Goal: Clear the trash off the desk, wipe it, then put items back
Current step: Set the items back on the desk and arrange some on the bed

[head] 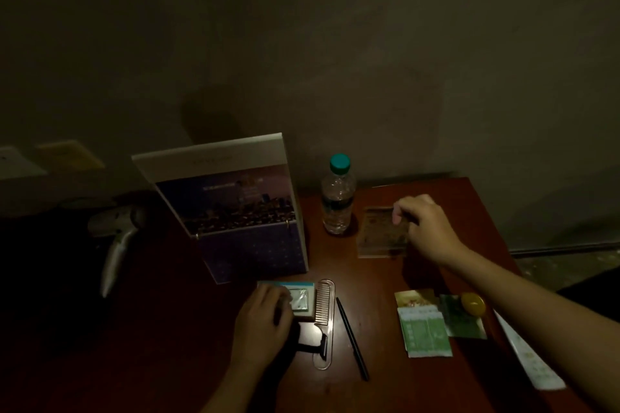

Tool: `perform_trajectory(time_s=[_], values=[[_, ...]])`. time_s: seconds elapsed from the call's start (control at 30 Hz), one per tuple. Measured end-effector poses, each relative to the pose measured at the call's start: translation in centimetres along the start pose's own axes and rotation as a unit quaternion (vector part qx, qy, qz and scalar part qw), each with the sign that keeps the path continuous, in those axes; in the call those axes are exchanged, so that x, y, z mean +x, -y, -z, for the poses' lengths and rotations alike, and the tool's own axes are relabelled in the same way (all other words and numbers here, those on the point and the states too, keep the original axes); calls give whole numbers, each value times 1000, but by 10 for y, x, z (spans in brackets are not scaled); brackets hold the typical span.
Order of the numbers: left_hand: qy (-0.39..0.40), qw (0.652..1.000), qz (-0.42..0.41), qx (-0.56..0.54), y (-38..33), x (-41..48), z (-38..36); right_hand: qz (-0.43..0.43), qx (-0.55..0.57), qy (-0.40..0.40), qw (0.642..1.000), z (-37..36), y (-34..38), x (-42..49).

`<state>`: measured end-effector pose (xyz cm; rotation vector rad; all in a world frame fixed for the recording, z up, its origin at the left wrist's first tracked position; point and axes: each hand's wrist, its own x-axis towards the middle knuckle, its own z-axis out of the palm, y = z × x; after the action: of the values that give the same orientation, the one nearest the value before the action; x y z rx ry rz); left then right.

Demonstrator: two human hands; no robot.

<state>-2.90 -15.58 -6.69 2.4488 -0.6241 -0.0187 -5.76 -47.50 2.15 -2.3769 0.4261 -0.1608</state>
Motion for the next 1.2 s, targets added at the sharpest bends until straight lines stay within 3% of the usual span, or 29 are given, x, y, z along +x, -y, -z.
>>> perform_trajectory(time_s=[0.23, 0.33, 0.5, 0.67, 0.8, 1.2], values=[[-13, 1000, -26, 1, -4, -21, 13, 86, -7, 37, 996, -38, 44, -29], [-24, 999, -27, -9, -7, -21, 16, 80, -12, 48, 996, -37, 49, -27], [-26, 999, -2, -29, -10, -18, 14, 10, 52, -82, 995, -20, 71, -1], [-6, 1000, -6, -30, -7, -12, 8, -103, 127, 10, 987, -23, 83, 43], [-8, 999, 11, -31, 2, -7, 9, -107, 92, 40, 989, -38, 79, 58], [-21, 999, 17, -34, 1, -7, 14, -149, 49, -131, 979, -14, 59, 35]])
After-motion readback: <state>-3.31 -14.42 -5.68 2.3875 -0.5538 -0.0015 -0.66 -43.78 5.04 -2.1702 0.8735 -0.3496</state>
